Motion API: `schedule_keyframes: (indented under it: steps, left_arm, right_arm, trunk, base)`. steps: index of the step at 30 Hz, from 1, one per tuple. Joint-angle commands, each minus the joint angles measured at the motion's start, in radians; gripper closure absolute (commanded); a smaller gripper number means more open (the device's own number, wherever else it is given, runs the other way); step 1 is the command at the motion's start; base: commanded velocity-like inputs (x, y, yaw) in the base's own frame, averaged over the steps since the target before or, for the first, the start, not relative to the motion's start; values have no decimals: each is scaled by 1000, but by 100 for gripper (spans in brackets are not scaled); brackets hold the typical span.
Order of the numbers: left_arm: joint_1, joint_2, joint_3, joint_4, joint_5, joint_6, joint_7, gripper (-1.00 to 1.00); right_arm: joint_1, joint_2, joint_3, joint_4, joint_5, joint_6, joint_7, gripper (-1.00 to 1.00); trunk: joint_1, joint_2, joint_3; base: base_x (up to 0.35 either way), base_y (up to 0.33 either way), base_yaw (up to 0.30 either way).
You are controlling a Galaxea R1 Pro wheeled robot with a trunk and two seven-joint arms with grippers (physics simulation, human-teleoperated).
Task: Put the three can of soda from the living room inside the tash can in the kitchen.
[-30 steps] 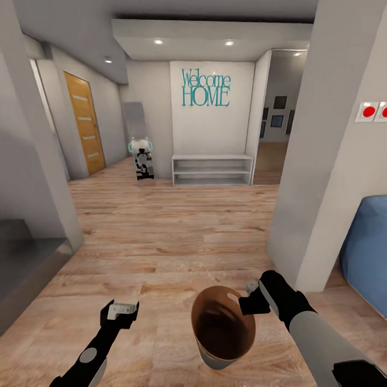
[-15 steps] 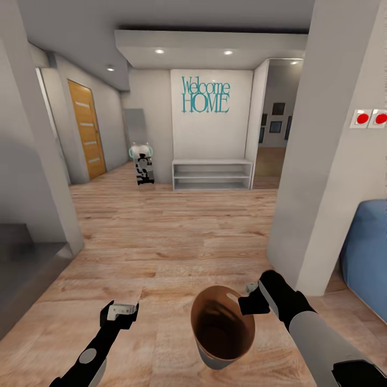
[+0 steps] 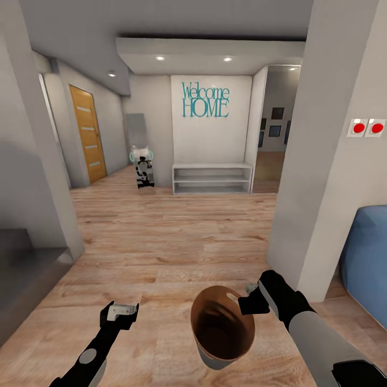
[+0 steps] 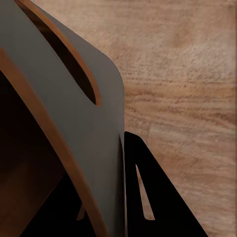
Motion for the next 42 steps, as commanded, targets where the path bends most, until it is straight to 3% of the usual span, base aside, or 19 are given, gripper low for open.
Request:
schedule_keyframes:
  steps: [1, 42]
  left_arm:
    - [0, 0, 0, 1, 0, 0, 0, -100]
    - [0, 0, -2, -3, 2, 7, 0, -100]
  right_arm:
    - [0, 0, -2, 0, -29, 4, 5, 100]
    - [0, 7, -3, 1, -29, 4, 3, 100]
  trunk:
    - [-4, 7, 3]
    - [-161, 294, 130]
  base:
    - [0, 0, 0]
    - [0, 0, -24]
